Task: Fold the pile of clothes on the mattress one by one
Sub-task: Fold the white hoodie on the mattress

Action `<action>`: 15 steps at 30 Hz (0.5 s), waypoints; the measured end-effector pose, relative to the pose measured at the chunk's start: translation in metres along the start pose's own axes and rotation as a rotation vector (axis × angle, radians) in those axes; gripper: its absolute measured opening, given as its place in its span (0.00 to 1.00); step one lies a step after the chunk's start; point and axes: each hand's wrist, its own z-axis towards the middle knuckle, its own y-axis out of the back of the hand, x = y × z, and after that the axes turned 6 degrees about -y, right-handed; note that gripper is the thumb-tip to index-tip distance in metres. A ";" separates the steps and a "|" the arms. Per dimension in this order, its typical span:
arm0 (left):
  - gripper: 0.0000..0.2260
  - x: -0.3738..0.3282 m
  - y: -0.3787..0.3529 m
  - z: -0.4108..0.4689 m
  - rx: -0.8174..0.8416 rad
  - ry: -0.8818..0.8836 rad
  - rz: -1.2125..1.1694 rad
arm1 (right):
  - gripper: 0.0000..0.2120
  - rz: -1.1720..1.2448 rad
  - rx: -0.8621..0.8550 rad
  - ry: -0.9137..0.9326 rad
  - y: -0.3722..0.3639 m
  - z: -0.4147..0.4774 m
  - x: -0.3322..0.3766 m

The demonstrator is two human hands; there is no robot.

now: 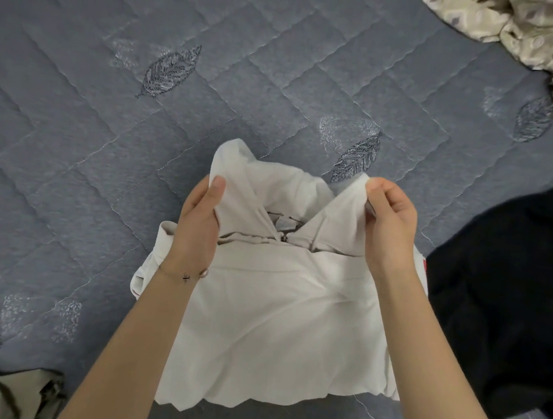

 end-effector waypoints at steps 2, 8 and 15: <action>0.11 -0.003 0.000 -0.002 0.082 -0.007 -0.032 | 0.09 -0.083 0.046 0.053 -0.001 -0.002 0.003; 0.09 0.034 0.008 -0.018 0.246 -0.122 0.751 | 0.08 -0.571 0.216 -0.079 0.004 -0.004 -0.044; 0.12 0.057 0.022 -0.017 0.003 -0.076 0.873 | 0.14 -0.441 -0.191 -0.096 0.004 0.011 -0.065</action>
